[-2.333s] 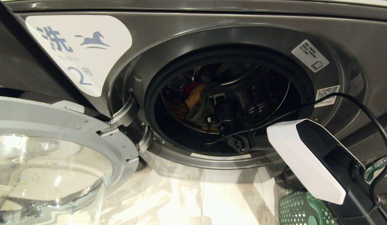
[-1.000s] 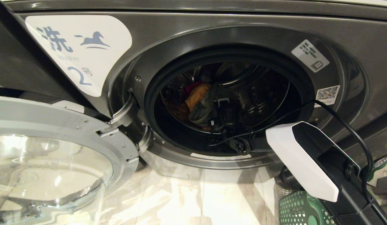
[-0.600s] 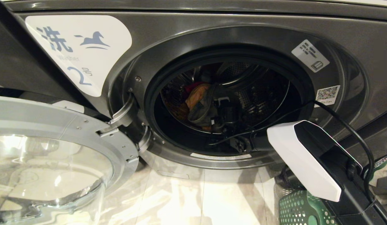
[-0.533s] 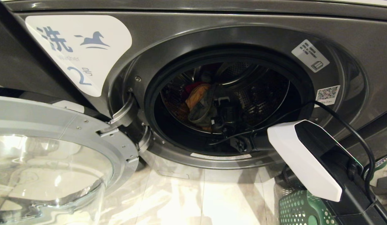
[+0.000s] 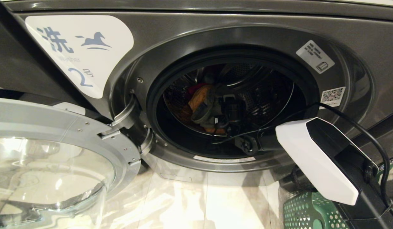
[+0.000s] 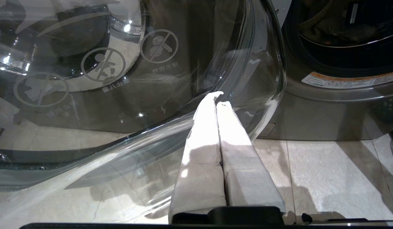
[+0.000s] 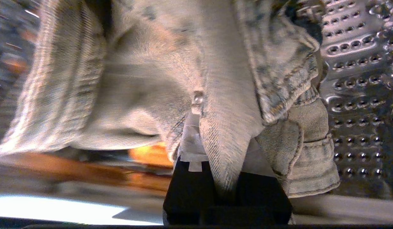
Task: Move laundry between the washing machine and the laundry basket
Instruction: Pick a cloth and place it into the basket
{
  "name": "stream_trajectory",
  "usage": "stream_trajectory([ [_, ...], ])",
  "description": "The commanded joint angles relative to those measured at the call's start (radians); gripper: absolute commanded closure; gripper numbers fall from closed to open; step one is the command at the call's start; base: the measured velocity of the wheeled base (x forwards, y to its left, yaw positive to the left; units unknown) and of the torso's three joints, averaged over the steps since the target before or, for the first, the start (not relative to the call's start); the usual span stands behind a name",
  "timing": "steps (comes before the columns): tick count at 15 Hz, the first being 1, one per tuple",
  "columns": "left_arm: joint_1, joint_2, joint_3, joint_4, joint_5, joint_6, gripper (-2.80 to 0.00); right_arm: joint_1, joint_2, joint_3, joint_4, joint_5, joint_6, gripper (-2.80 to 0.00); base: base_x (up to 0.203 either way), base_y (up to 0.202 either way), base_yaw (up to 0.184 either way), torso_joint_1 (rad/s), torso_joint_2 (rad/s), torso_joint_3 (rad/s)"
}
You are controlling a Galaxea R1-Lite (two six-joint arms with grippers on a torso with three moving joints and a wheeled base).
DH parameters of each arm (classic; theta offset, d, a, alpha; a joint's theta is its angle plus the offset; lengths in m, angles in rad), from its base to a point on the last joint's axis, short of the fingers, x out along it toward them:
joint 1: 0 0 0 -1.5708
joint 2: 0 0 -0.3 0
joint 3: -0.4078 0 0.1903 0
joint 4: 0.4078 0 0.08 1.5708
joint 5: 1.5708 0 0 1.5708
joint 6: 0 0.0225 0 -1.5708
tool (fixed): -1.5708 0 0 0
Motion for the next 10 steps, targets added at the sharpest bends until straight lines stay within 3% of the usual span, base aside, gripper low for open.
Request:
stream_trajectory([
  [1, 0.000, 0.002, 0.040, -0.001, 0.000, 0.001, 0.00, 0.022, -0.080, 0.048, -0.011, -0.009, 0.021, 0.00, 0.000, 0.000, 0.000, 0.000, 0.00, 0.000],
  [3, 0.000, 0.002, 0.040, -0.001, 0.000, 0.001, 0.00, 0.049, -0.149, 0.149, -0.044, -0.045, 0.057, 0.00, 0.000, 0.000, 0.000, 0.000, 0.00, 0.000],
  [7, 0.000, 0.002, 0.040, -0.001, 0.000, 0.001, 0.00, 0.107, -0.270, 0.462, -0.273, -0.099, 0.062, 0.00, 0.000, 0.000, 0.000, 0.000, 0.00, 0.000],
  [10, 0.000, 0.002, 0.040, -0.001, 0.000, 0.001, 0.00, 0.132, -0.433, 0.619, -0.329, -0.124, 0.069, 0.00, 0.000, 0.000, 0.000, 0.000, 0.00, 0.000],
])
